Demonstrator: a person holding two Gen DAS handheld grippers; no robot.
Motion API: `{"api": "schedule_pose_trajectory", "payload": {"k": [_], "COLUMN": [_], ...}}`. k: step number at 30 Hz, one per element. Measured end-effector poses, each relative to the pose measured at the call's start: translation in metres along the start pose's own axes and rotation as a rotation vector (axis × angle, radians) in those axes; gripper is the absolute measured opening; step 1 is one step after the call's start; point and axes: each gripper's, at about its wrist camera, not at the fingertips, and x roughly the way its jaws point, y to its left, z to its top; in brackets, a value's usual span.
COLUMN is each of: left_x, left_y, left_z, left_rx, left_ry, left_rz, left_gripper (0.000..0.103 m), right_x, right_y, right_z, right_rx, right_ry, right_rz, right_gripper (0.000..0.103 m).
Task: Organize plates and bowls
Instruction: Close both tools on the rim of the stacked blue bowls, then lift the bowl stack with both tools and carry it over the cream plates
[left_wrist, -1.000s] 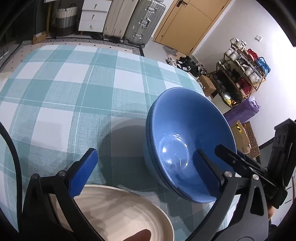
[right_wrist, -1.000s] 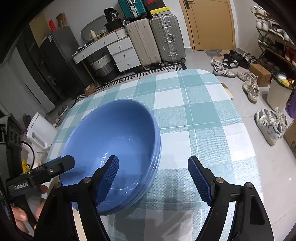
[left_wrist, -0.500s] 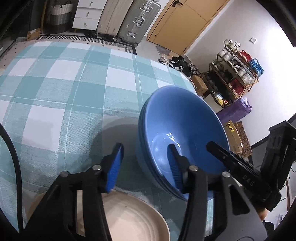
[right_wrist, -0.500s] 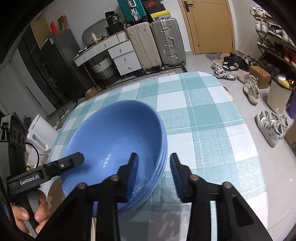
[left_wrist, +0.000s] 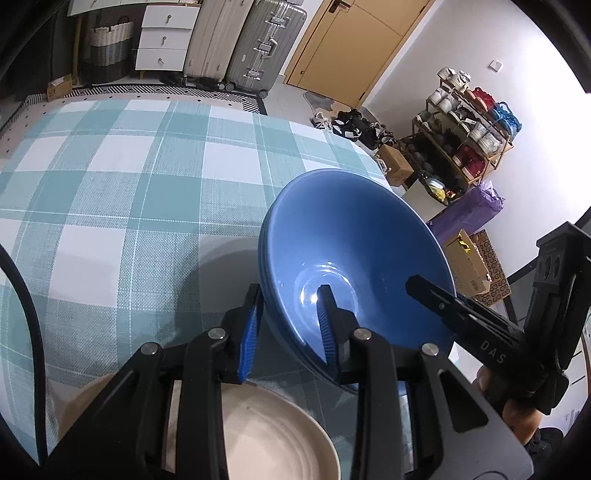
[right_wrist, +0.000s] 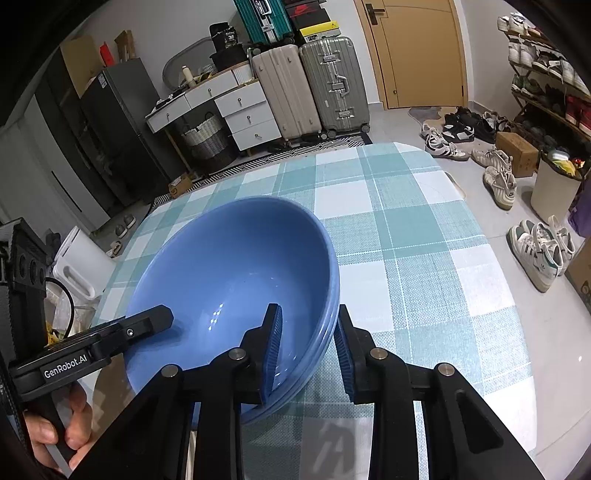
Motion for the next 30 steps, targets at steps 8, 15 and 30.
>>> {"api": "schedule_pose_trajectory", "payload": {"k": [8, 15, 30], "left_x": [-0.003, -0.009, -0.071], "left_y": [-0.005, -0.012, -0.019], "left_z": [-0.003, -0.005, -0.022], "left_rx": [0.022, 0.037, 0.059], "left_ry": [-0.002, -0.014, -0.093], "left_rz": [0.013, 0.009, -0.005], "left_gripper": [0.027, 0.027, 0.027], "right_x": [-0.005, -0.017, -0.066], "right_y": [0.0, 0.001, 0.023], "right_z": [-0.001, -0.004, -0.012], "right_rx": [-0.007, -0.009, -0.044], "right_ry": [-0.005, -0.018, -0.084], "right_rz": [-0.01, -0.023, -0.009], "right_gripper": [0.029, 0.029, 0.029]}}
